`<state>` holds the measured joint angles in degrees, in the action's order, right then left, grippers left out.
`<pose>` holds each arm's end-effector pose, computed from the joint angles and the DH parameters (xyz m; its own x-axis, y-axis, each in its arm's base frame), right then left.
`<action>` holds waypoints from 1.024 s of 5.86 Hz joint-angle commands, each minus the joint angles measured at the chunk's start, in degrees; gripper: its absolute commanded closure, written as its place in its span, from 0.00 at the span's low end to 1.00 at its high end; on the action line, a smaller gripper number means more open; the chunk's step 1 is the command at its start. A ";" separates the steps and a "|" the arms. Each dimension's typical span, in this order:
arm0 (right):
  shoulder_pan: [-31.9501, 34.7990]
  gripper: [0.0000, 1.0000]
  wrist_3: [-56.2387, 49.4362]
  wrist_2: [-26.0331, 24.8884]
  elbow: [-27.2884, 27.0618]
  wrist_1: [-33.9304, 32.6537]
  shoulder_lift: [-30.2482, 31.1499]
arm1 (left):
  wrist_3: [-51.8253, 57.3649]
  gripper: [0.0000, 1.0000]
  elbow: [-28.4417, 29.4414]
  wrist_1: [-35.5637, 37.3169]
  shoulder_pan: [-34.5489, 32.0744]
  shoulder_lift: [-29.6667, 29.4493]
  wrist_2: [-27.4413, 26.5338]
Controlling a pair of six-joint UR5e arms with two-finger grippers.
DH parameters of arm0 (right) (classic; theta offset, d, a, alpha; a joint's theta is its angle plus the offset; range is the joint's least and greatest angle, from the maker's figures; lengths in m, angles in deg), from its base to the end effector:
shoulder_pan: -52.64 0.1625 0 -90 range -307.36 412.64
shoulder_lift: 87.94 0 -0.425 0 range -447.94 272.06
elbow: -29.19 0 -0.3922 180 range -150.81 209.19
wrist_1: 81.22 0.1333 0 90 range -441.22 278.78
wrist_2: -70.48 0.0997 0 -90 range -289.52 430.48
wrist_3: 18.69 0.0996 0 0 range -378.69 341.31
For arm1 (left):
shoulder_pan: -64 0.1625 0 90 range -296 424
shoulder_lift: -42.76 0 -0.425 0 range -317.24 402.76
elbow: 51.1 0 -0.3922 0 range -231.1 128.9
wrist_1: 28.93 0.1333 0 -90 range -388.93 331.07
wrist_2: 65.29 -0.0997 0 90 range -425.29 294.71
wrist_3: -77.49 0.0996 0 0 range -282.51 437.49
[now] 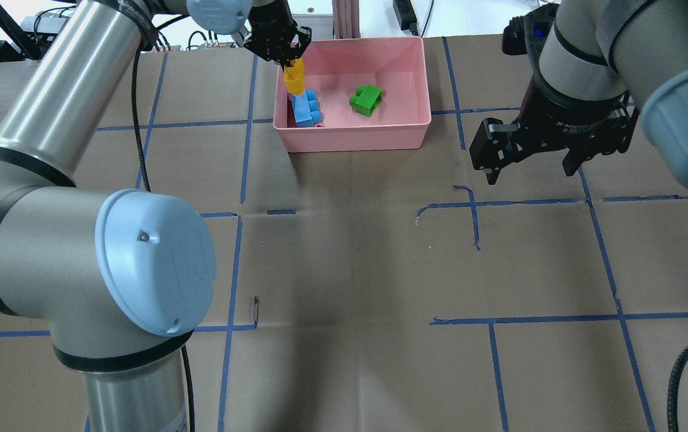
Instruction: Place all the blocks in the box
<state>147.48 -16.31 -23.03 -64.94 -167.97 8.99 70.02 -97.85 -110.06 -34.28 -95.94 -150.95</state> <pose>0.1638 -0.4271 0.5034 -0.9972 -0.0432 0.0615 -0.0430 0.9991 0.0053 -0.2568 -0.7864 0.3126 -0.9964 0.0184 0.0827 0.0143 0.9987 -0.0493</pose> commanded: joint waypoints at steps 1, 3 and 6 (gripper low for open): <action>0.00 0.00 0.00 0.00 0.00 0.00 0.01 | -3.67 0.89 -0.09 1.67 -0.69 -2.36 2.15; 0.00 0.00 -0.09 0.00 -0.09 -0.26 0.01 | -4.57 0.01 -0.36 3.70 -0.87 -1.76 1.98; 0.00 0.00 -0.09 0.00 -0.09 -0.26 0.01 | 1.62 0.01 -3.33 -2.23 1.31 8.48 1.29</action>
<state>147.48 -16.40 -23.05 -65.09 -168.23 9.00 68.01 -99.80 -108.92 -34.33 -91.91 -149.29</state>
